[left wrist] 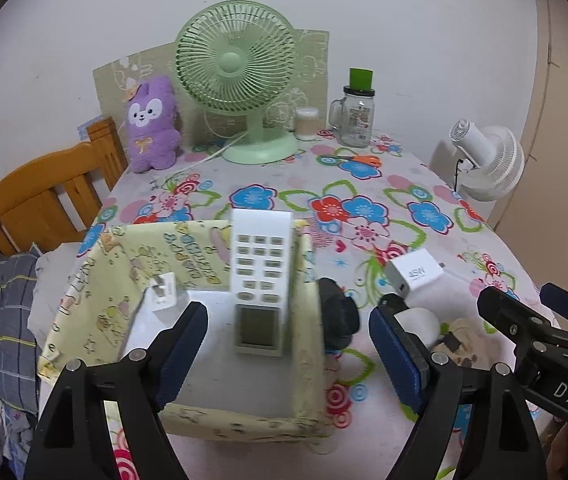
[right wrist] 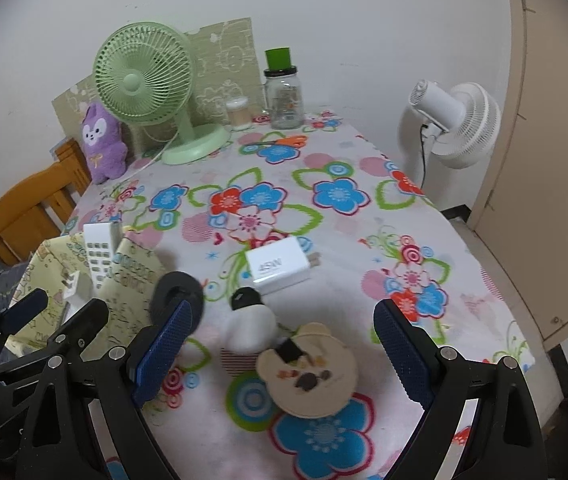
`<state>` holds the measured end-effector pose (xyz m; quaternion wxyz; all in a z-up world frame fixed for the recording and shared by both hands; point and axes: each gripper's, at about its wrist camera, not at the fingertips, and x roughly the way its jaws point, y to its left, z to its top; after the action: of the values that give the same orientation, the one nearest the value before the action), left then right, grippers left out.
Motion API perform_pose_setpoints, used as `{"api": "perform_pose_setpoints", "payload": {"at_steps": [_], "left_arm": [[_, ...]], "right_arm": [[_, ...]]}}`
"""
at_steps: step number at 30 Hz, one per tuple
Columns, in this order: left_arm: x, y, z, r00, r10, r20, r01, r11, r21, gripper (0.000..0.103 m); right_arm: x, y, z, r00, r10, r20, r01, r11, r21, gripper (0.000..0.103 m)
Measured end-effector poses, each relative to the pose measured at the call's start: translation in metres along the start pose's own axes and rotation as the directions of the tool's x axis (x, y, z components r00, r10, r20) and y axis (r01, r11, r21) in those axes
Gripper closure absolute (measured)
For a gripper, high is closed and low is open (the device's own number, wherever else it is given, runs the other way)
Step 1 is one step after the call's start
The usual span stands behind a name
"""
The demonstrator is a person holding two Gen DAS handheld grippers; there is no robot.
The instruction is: Organize rigid objects
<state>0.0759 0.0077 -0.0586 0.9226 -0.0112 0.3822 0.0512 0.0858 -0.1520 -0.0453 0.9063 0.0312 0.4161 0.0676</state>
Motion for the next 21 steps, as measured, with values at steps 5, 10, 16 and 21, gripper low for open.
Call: {"api": "perform_pose_setpoints", "payload": {"at_steps": [5,10,16,21], "left_arm": [[0.003,-0.015,-0.002,1.0,-0.006,-0.005,0.006,1.0,0.001,0.018],[0.007,-0.033,-0.006,1.0,-0.008,-0.012,0.008,1.0,0.005,0.018],[0.015,-0.048,-0.012,1.0,0.004,-0.009,-0.004,1.0,0.026,0.016],[0.019,-0.055,-0.015,0.999,0.048,0.01,-0.049,0.998,0.049,0.015]], "right_arm": [[-0.001,-0.016,-0.003,1.0,-0.016,-0.001,0.016,1.0,-0.005,0.009],[0.001,-0.032,-0.005,0.999,-0.032,-0.005,0.031,0.999,-0.006,0.009],[0.007,-0.046,-0.009,0.999,-0.046,-0.022,0.046,0.999,-0.013,0.009],[0.014,-0.05,-0.015,0.998,-0.047,-0.034,0.046,0.998,-0.042,0.009]]}}
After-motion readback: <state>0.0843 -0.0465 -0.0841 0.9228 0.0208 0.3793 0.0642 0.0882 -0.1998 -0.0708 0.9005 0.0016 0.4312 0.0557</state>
